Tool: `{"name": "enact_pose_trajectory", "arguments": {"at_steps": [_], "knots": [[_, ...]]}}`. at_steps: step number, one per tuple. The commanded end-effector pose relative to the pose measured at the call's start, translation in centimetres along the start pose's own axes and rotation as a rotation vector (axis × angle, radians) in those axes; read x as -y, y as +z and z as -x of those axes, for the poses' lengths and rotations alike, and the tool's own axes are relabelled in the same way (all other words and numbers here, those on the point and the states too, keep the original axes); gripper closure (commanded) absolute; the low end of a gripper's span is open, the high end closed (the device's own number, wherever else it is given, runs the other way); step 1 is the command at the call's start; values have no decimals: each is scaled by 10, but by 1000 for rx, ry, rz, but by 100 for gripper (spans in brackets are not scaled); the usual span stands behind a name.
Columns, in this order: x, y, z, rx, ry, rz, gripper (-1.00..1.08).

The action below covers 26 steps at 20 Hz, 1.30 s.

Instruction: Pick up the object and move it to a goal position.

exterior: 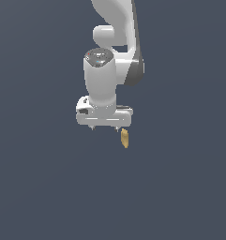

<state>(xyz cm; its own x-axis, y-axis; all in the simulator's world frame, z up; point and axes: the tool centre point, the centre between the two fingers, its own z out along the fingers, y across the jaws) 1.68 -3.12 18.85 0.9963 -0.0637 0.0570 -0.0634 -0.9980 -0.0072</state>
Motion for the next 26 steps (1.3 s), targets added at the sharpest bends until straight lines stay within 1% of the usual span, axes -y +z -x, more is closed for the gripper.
{"name": "enact_pose_trajectory", "arguments": {"at_steps": [1,5,11,14,16,18,23,26], "knots": [[0,0,0,0,0,0,-92],[-5,1,-1,-3,-2,2,-92],[-23,0,-5,-13,4,7,-92],[-21,0,-4,-12,2,7,-92],[-13,4,-2,-7,-9,6,-92],[1,10,2,2,-28,6,-92],[57,35,23,36,-106,4,-92],[80,46,34,50,-141,3,-92]]}}
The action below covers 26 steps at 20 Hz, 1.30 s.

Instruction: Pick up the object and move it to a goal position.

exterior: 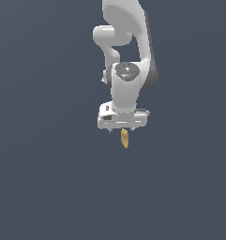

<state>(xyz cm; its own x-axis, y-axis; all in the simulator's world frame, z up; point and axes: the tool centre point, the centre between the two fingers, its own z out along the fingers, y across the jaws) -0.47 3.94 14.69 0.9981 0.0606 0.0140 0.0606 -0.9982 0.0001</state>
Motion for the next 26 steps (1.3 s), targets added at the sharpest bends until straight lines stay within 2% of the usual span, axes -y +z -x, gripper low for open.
{"name": "enact_pose_trajectory", "arguments": {"at_steps": [1,9,17,23,24,26], "knots": [[17,8,6,10,-24,0,-92],[22,15,7,13,-31,-1,-92],[23,51,10,14,-33,-1,-92],[24,60,9,14,-34,-1,-92],[24,60,9,14,-34,-1,108],[24,60,9,14,-34,-1,108]]}}
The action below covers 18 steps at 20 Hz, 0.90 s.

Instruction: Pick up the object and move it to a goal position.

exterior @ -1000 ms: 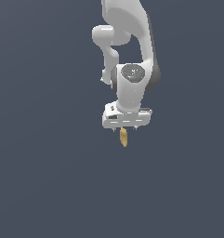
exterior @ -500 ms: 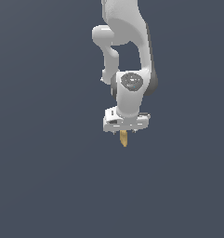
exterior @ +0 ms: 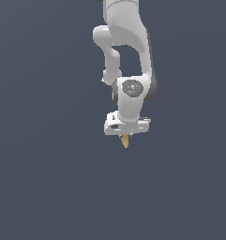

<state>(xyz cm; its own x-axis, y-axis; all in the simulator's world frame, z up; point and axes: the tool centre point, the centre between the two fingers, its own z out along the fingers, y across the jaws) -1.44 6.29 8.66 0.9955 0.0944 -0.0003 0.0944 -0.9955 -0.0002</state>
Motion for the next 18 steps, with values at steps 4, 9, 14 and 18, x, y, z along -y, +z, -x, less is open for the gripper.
{"name": "enact_pose_trajectory", "arguments": {"at_steps": [4,9,14,18], "knots": [[0,0,0,0,0,0,108],[0,0,0,0,0,0,108],[-10,-10,-3,0,0,0,108],[-26,-27,-9,0,0,0,108]]}}
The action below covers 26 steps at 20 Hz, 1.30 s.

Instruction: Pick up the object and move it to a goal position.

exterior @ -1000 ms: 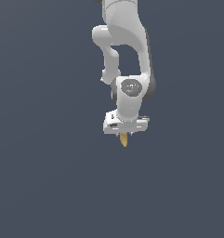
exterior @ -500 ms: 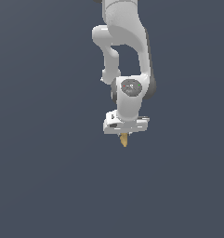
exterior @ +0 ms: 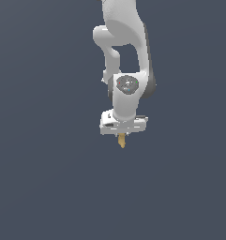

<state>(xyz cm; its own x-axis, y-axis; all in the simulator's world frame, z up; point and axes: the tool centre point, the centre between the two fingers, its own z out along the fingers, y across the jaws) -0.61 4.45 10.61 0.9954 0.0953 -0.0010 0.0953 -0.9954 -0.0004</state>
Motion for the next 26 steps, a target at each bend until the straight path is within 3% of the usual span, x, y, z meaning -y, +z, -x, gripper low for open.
{"name": "enact_pose_trajectory", "arguments": {"at_steps": [1,16,26], "knots": [[-12,-13,-4,-1,1,0,108],[-113,-116,-41,-1,1,0,108],[-142,-146,-55,-1,0,0,108]]}}
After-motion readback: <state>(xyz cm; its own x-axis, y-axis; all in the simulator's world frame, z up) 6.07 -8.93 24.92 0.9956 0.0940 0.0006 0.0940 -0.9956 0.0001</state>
